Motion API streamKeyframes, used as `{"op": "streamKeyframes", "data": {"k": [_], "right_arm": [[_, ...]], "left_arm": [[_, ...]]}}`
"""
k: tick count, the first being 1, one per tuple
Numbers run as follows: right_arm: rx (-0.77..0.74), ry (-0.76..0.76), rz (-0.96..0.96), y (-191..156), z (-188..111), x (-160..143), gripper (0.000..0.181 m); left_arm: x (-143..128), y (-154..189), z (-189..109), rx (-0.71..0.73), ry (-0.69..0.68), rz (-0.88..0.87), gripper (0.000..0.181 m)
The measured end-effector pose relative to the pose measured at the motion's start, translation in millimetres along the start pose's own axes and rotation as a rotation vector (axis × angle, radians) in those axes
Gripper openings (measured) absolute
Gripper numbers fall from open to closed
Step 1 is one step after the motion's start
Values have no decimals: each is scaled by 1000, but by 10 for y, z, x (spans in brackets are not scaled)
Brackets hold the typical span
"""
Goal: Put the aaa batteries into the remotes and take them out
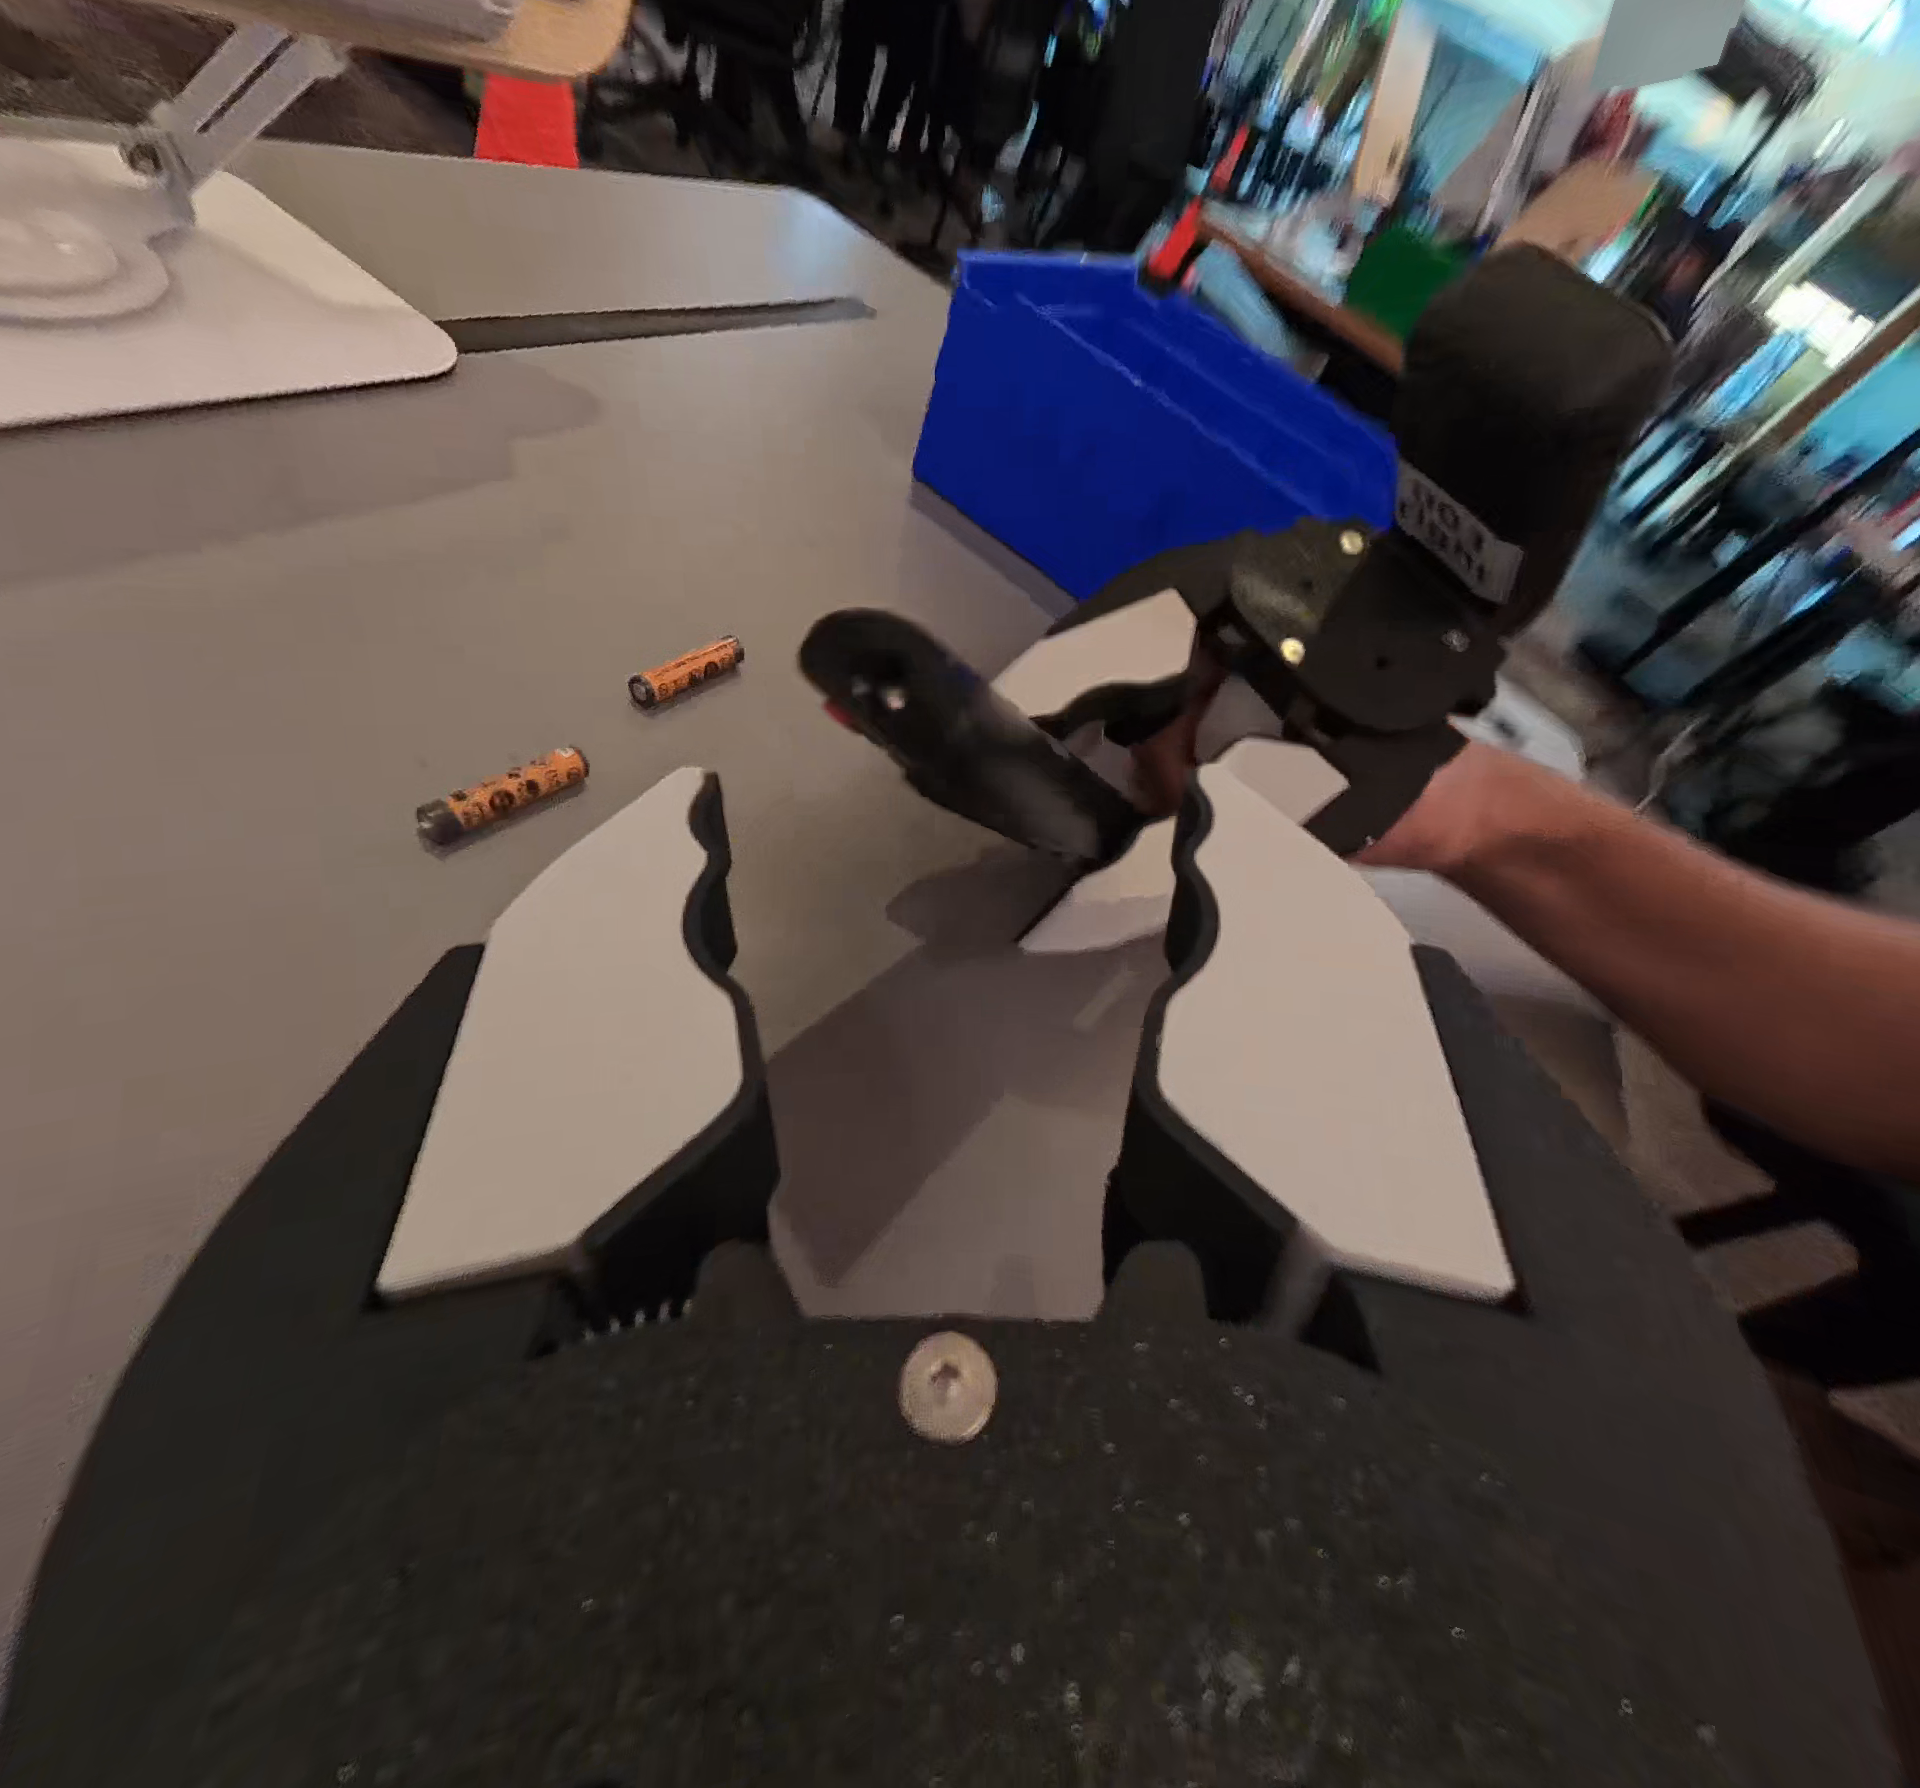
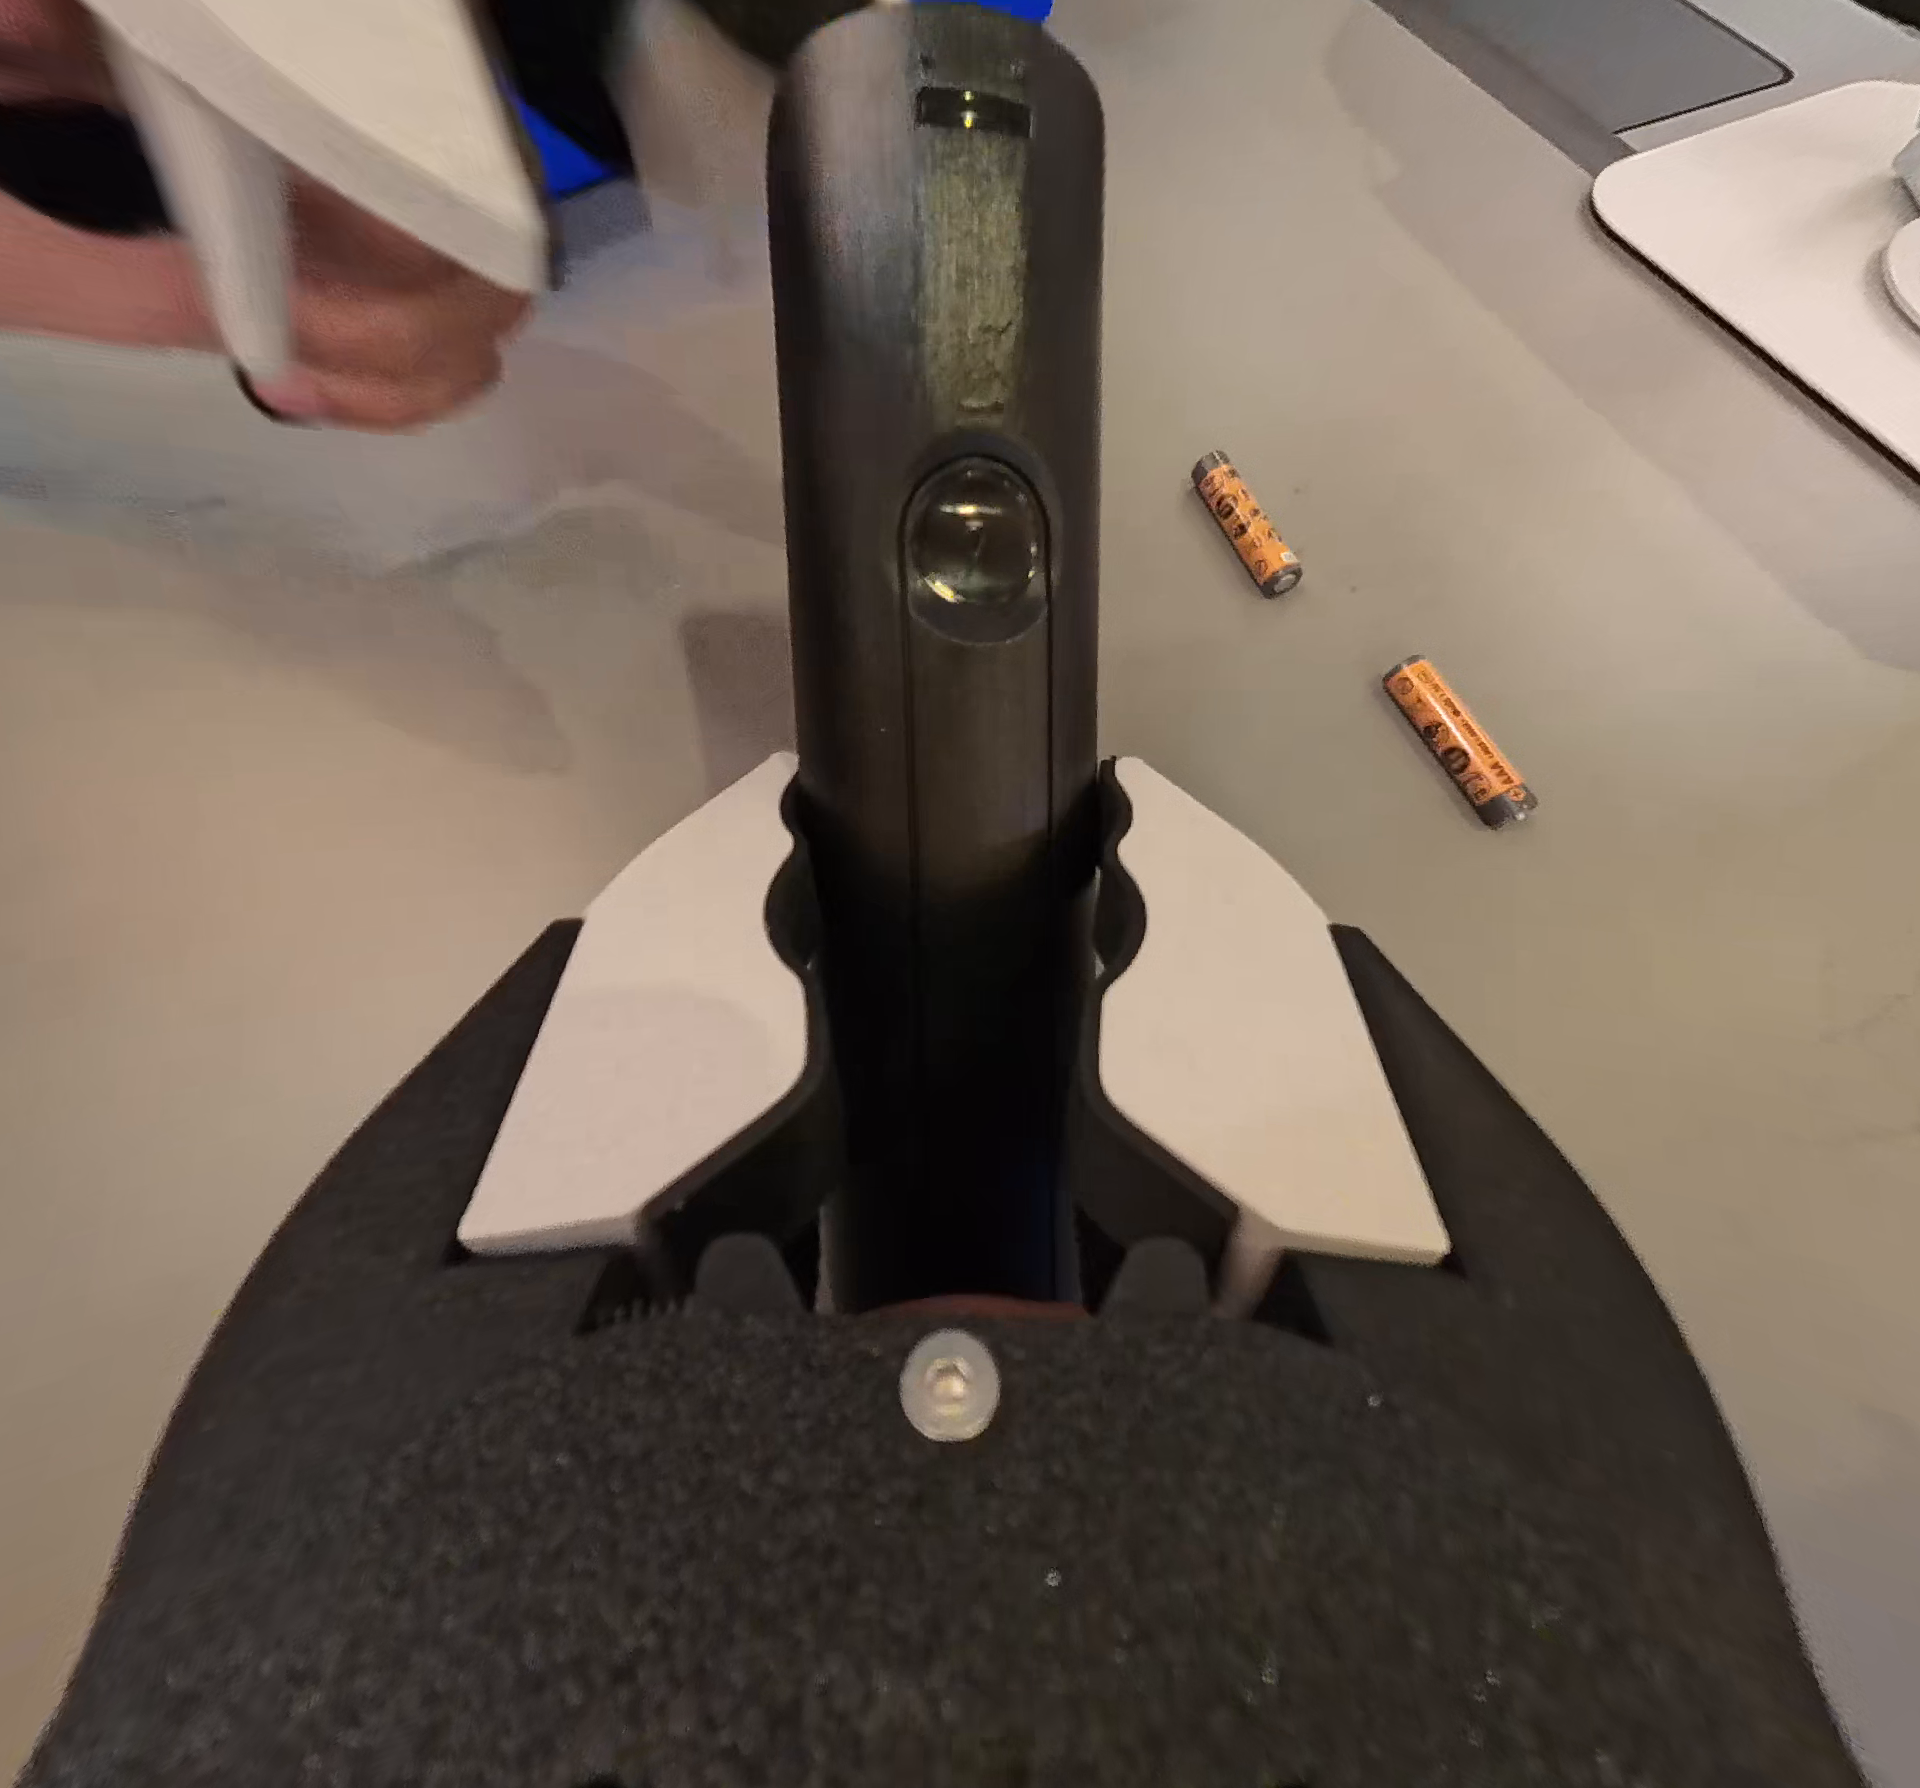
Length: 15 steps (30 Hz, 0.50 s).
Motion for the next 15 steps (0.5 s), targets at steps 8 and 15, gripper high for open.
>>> {"op": "streamKeyframes", "data": {"k": [8,15], "right_arm": [[-48,-16,-30,-68,99,93,51],[-19,-38,-62,-42,147,74,51]], "left_arm": [[-68,-276,158,-206,146,-242,66],[-40,-187,136,-243,160,-30,69]]}}
Point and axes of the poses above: each gripper's, where its closed fingertips meet, z out along the fingers, x out of its top, y = z × x across the jaws, the point moved 7 cm from there along -z, back along the fingers, and after that the axes turned 7 degrees about -y, right-handed, at the moved point
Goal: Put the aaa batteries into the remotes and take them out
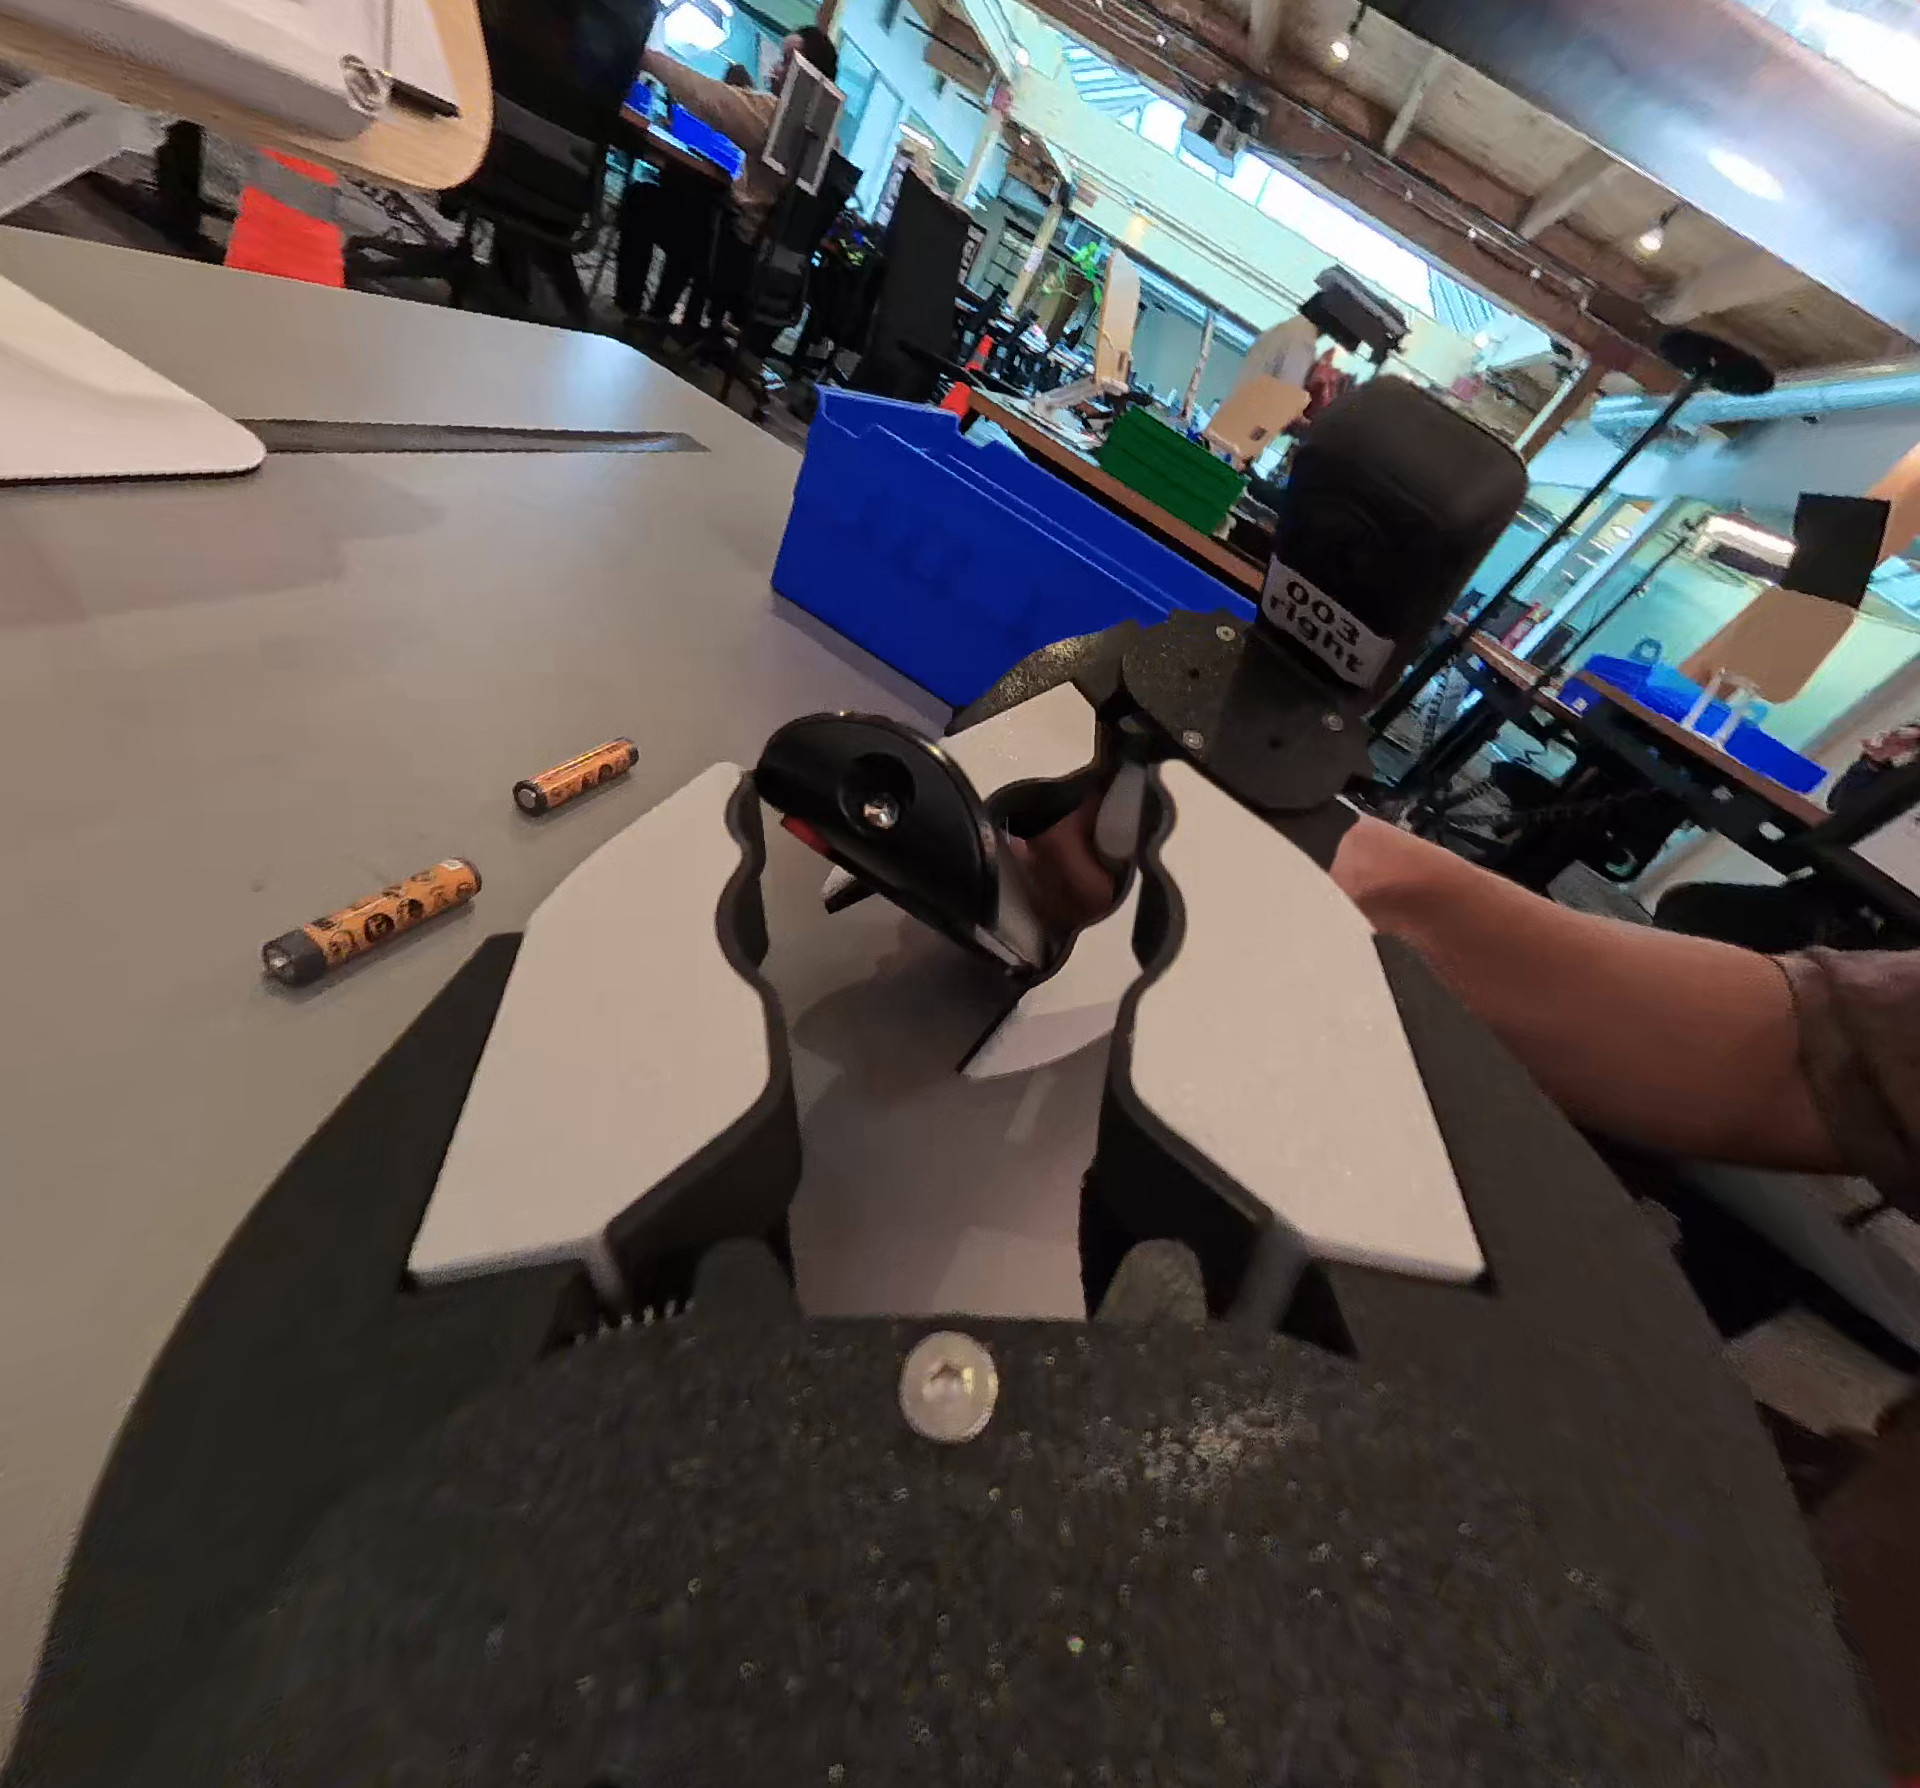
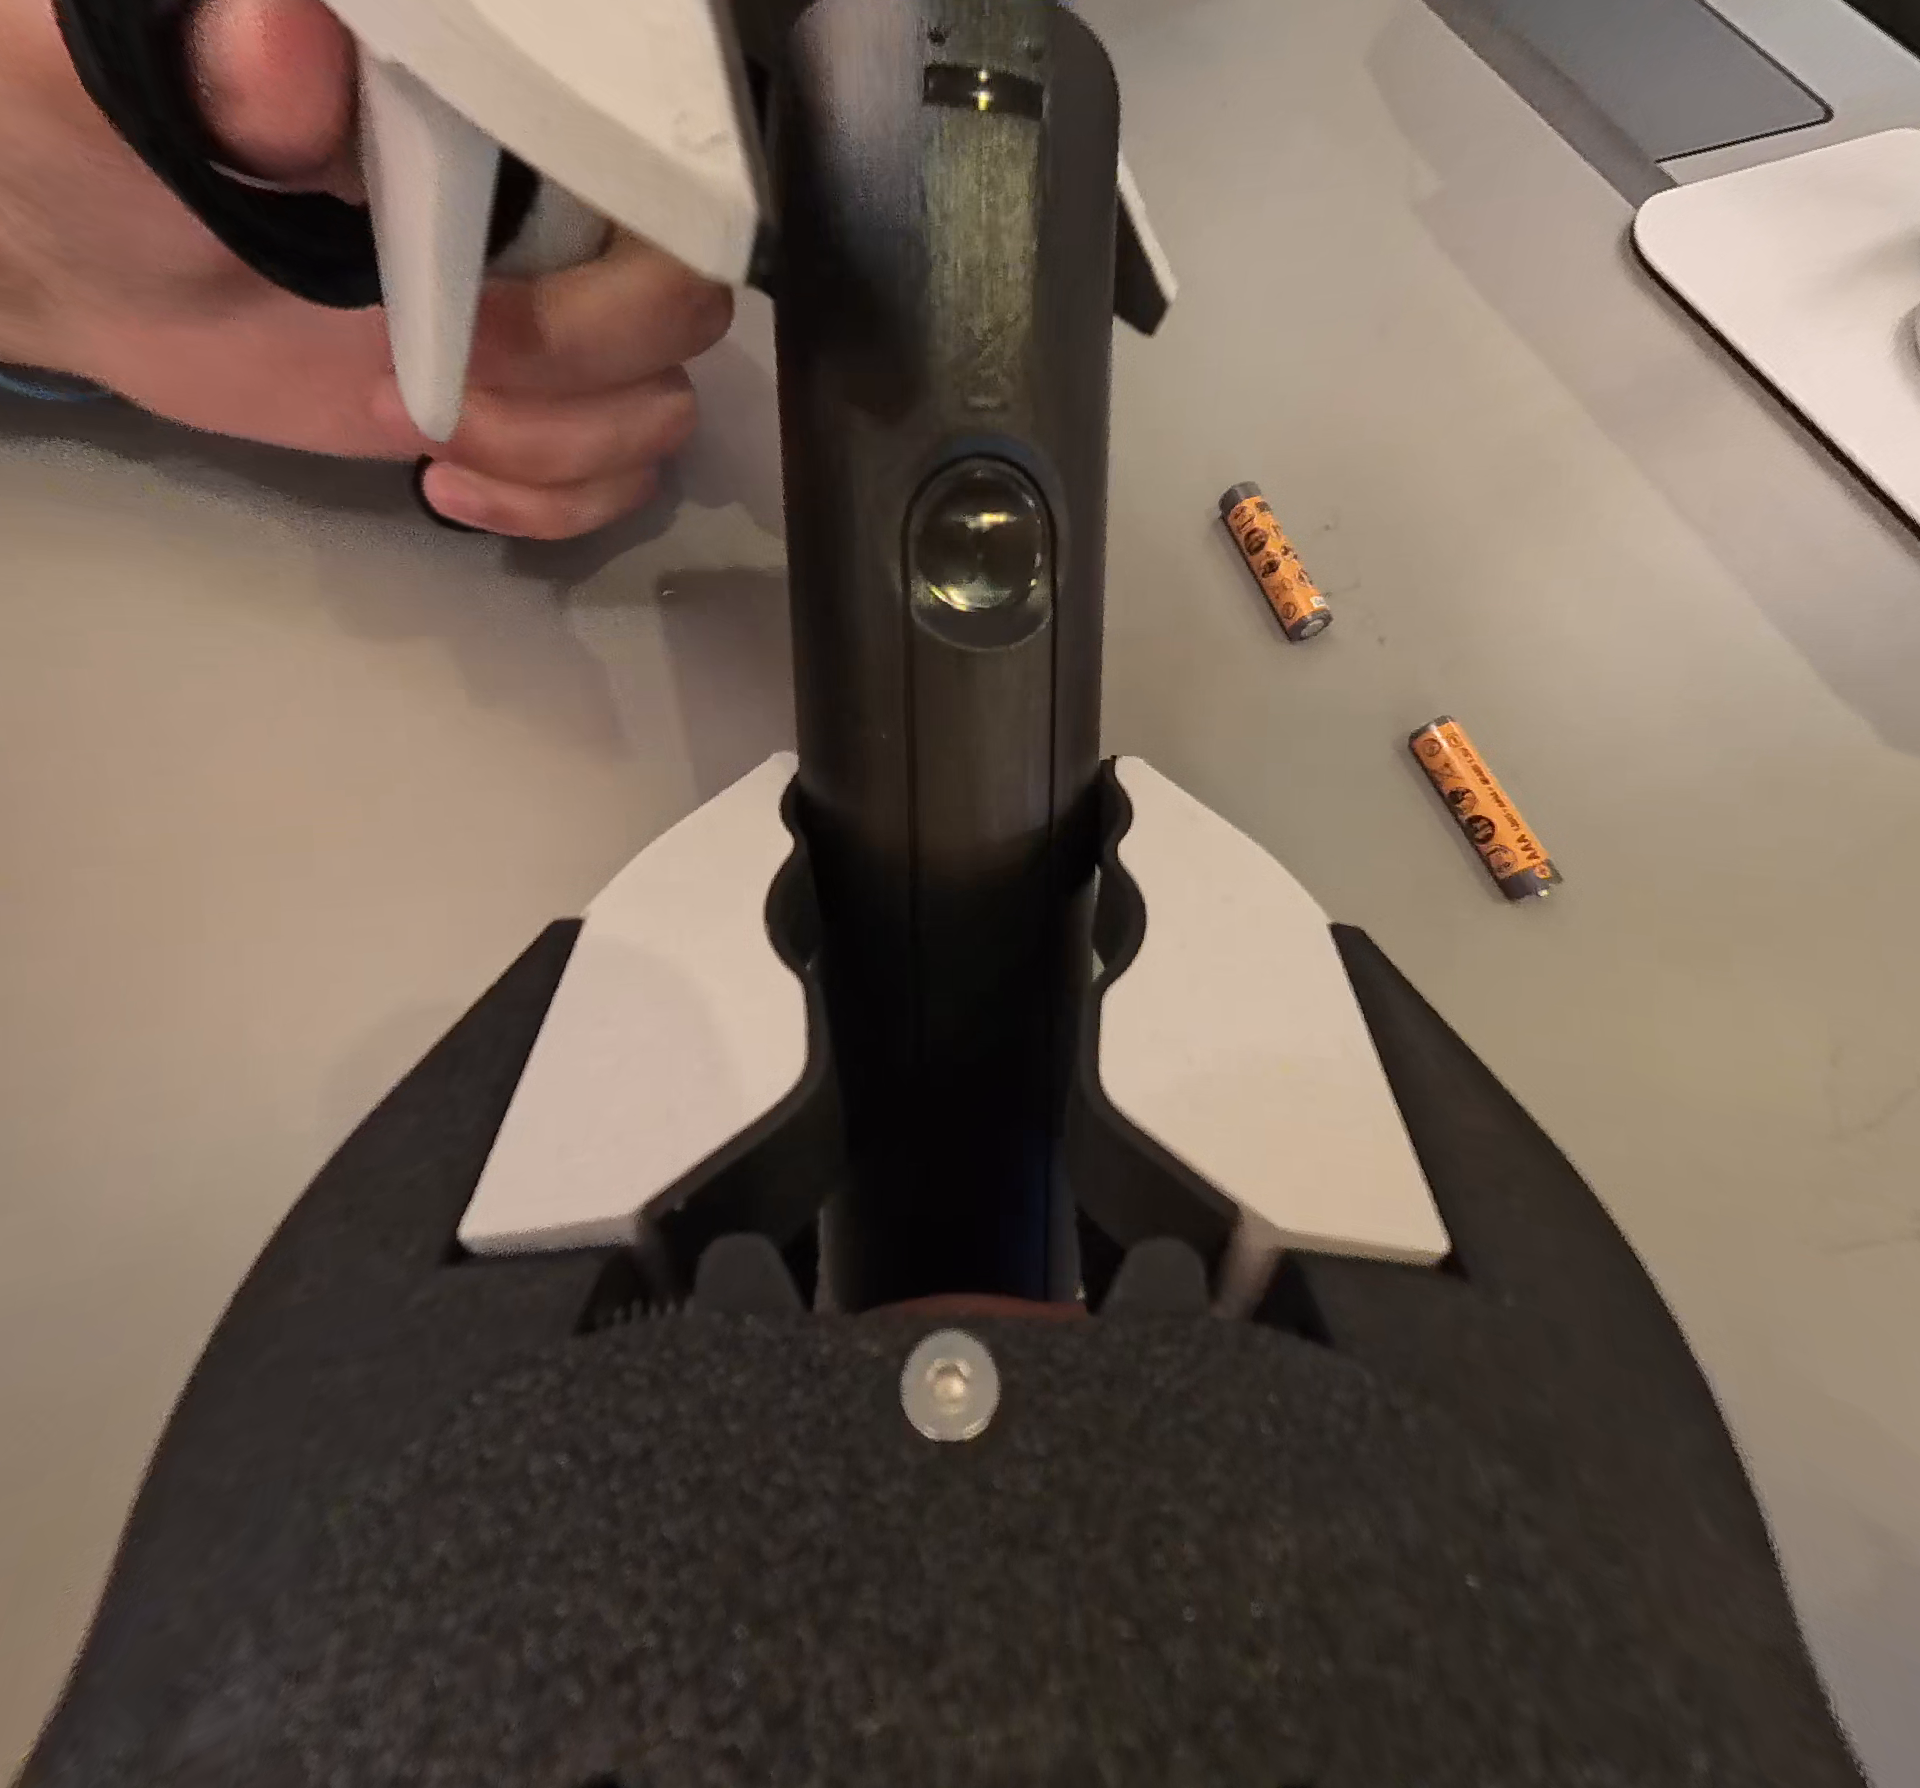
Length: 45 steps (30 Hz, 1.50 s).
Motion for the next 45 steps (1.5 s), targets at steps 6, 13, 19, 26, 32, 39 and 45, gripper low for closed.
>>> {"op": "streamKeyframes", "data": {"k": [6,13,19,26,32,39,45], "right_arm": [[73,58,7,-4,-49,33,51],[102,115,55,18,-84,73,50],[148,162,101,39,-48,110,50],[145,171,50,-4,-51,109,51],[162,421,71,87,-546,325,0],[158,342,82,82,-306,306,0],[147,287,53,98,-315,326,0]], "left_arm": [[62,-34,51,-228,-66,59,66],[156,-120,51,-313,-34,103,53],[188,-147,38,-314,-2,125,52],[176,-124,34,-333,-39,173,51],[166,-121,52,-333,-67,183,51],[159,-107,61,-327,-73,196,51],[145,-89,70,-323,-85,214,51]]}}
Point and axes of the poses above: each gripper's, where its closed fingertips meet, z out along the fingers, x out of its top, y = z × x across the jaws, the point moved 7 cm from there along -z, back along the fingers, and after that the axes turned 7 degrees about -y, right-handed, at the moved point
